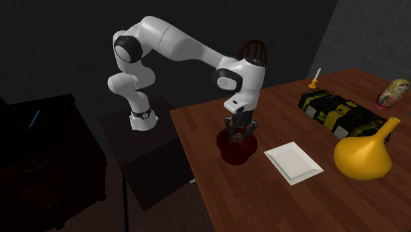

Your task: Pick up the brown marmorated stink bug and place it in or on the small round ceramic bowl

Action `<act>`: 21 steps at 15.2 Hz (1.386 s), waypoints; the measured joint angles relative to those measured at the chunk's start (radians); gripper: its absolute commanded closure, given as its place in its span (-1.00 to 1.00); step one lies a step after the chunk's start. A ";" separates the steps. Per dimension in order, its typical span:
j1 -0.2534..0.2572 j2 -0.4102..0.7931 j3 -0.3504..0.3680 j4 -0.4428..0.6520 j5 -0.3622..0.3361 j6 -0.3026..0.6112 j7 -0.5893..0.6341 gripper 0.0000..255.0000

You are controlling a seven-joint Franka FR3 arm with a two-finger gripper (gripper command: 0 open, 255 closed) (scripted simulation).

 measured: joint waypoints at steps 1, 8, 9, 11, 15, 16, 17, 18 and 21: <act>0.000 0.000 0.000 0.000 0.000 0.001 0.000 1.00; 0.000 0.000 0.000 -0.001 0.000 0.001 0.000 -1.00; 0.000 0.000 0.000 -0.001 0.000 0.001 0.000 -1.00; 0.001 -0.002 0.001 0.010 0.002 -0.011 -0.002 -1.00; 0.008 -0.021 0.011 0.086 0.020 -0.101 -0.016 -1.00; 0.009 -0.024 0.012 0.088 0.021 -0.106 -0.017 -1.00; 0.007 -0.028 0.013 0.086 0.023 -0.107 -0.018 -1.00; 0.007 -0.028 0.013 0.086 0.024 -0.109 -0.018 -1.00; 0.007 -0.029 0.014 0.087 0.024 -0.110 -0.018 -1.00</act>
